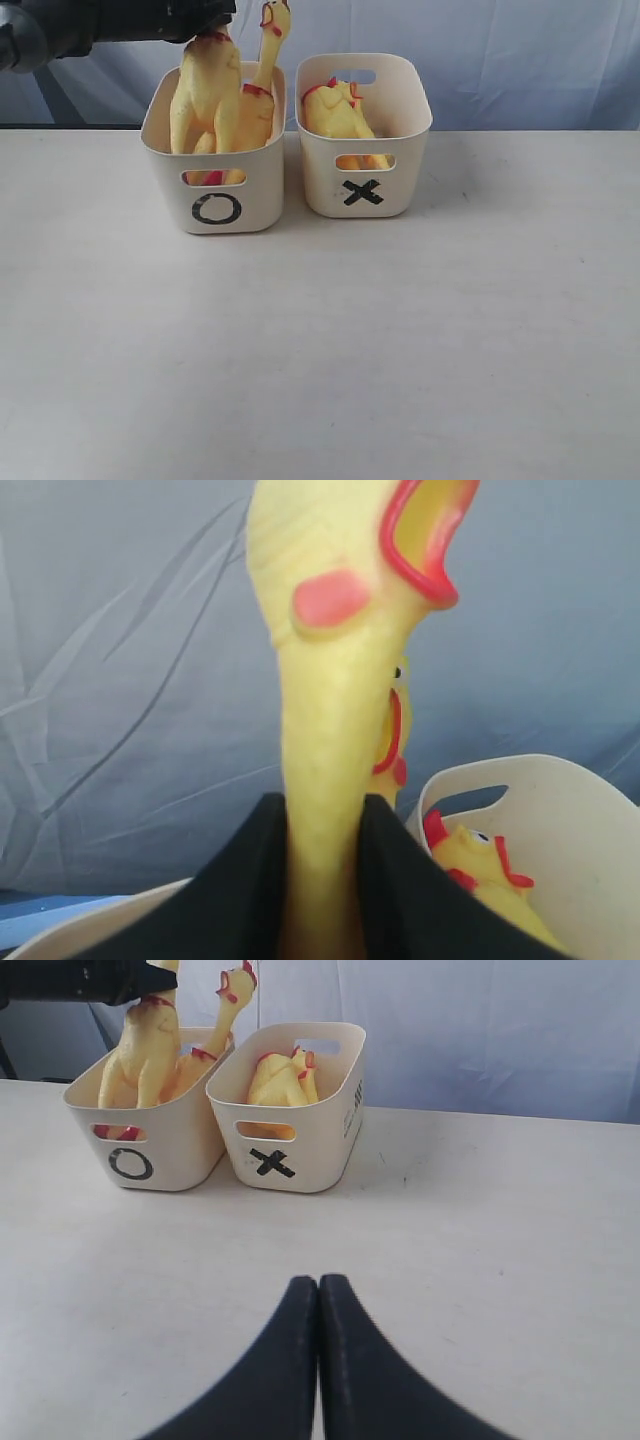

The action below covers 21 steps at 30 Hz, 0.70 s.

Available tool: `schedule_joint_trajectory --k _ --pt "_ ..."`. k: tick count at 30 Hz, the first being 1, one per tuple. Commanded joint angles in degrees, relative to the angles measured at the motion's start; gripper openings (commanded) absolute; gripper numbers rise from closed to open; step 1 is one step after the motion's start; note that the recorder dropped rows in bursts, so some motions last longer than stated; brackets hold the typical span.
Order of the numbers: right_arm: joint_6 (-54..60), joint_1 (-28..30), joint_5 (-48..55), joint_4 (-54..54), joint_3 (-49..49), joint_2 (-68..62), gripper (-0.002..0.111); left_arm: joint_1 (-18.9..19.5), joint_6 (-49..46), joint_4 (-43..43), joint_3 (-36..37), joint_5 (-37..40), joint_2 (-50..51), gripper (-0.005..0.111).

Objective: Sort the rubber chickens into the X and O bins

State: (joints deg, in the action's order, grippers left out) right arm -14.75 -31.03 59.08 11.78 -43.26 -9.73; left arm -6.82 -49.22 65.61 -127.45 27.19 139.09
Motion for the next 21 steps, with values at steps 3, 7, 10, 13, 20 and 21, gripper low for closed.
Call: schedule_joint_trajectory --k 3,7,10,13,20,21 --pt "0.13 0.21 -0.12 0.10 0.23 0.24 0.000 -0.06 1.07 -1.36 -0.49 1.97 -0.46 0.021" --pt "0.13 0.21 -0.12 0.10 0.23 0.24 0.000 -0.06 1.07 -1.46 -0.49 2.80 -0.46 0.043" --pt "0.13 0.21 -0.12 0.10 0.23 0.24 0.000 -0.06 2.11 -3.08 -0.49 2.80 -0.82 0.050" --pt "0.13 0.21 -0.12 0.10 0.23 0.24 0.000 0.05 3.55 -6.63 -0.49 3.06 -2.23 0.055" --pt "0.13 0.21 -0.12 0.10 0.23 0.24 0.000 3.41 5.46 -7.82 -0.49 10.41 -5.06 0.055" --pt "0.13 0.21 -0.12 0.10 0.23 0.24 0.000 4.00 6.09 -8.46 -0.49 11.98 -5.49 0.055"
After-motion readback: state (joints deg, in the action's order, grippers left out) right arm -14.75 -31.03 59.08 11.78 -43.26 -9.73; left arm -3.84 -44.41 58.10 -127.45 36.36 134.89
